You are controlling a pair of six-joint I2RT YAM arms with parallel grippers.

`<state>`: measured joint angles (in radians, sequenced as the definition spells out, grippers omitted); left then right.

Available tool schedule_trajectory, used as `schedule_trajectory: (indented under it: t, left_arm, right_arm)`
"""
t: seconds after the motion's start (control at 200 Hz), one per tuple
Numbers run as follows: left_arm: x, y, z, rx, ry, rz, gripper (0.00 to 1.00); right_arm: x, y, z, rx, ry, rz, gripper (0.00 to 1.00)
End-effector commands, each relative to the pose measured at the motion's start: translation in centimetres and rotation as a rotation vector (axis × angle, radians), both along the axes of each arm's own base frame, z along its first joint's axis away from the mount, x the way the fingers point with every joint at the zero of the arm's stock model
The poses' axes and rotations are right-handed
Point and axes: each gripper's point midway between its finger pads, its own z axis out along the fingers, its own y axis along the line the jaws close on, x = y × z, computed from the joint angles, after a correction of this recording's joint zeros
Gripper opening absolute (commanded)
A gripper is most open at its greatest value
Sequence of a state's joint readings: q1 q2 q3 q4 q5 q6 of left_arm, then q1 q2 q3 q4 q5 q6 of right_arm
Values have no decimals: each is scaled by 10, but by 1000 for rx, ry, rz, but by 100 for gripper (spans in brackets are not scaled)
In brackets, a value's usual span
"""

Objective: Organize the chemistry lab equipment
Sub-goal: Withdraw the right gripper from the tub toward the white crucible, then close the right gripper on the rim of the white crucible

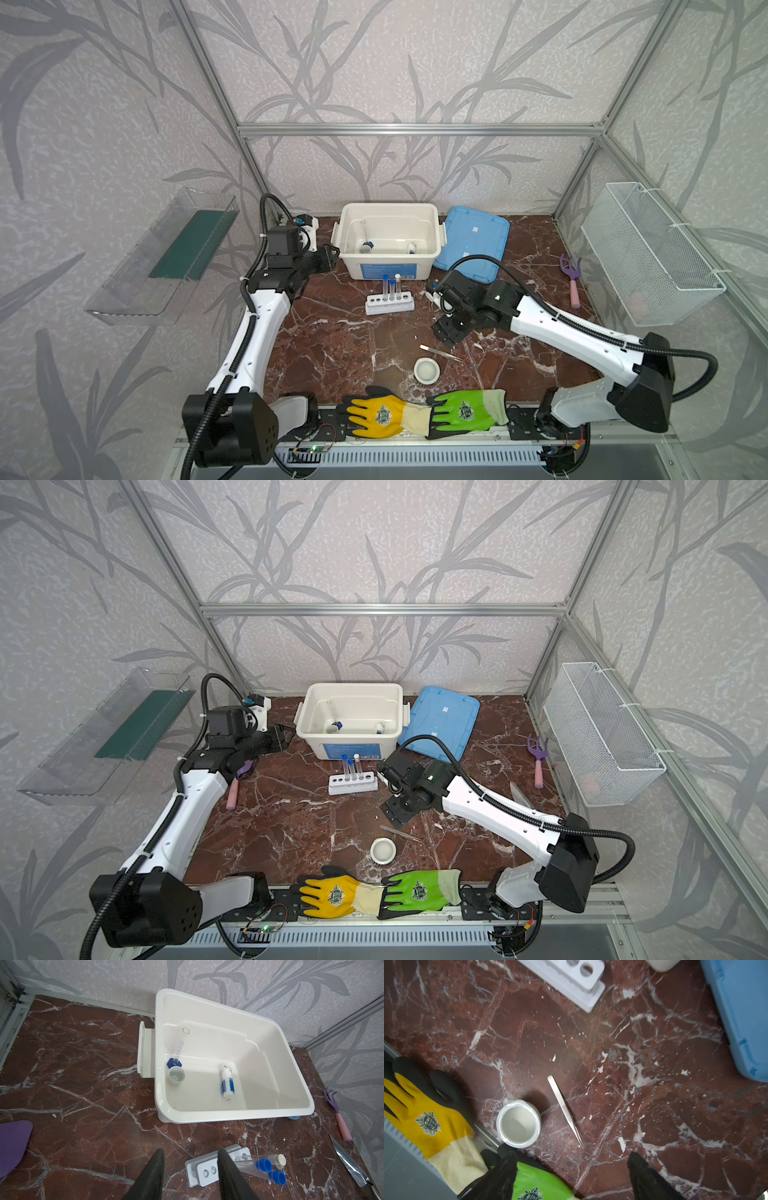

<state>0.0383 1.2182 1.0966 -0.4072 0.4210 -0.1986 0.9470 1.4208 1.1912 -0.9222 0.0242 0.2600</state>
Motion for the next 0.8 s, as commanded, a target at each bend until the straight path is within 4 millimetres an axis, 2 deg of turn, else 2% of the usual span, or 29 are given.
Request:
schedule_trajectory:
  t: [0.0,0.175,0.355,0.765,0.795]
  left_arm:
    - [2,-4,7,-29,-34,-5,43]
    - [2,-6,4,-47,-28,-9,43]
    - [1,-4,1,-42,-23,-1,42]
    - [3,-5,-5,-55,-3,-10,39]
    - [3,-5,-5,-56,-1,-10,39]
  right_arm:
    - [-14,7,-16,29,79,-87,83]
    - [-22,18,-47,38,149,-144,78]
    - [-34,18,-80,-8,219,-191,75]
    - [-38,22,-100,-44,278,-222,67]
    - [-47,27,-101,-46,279,-194,67]
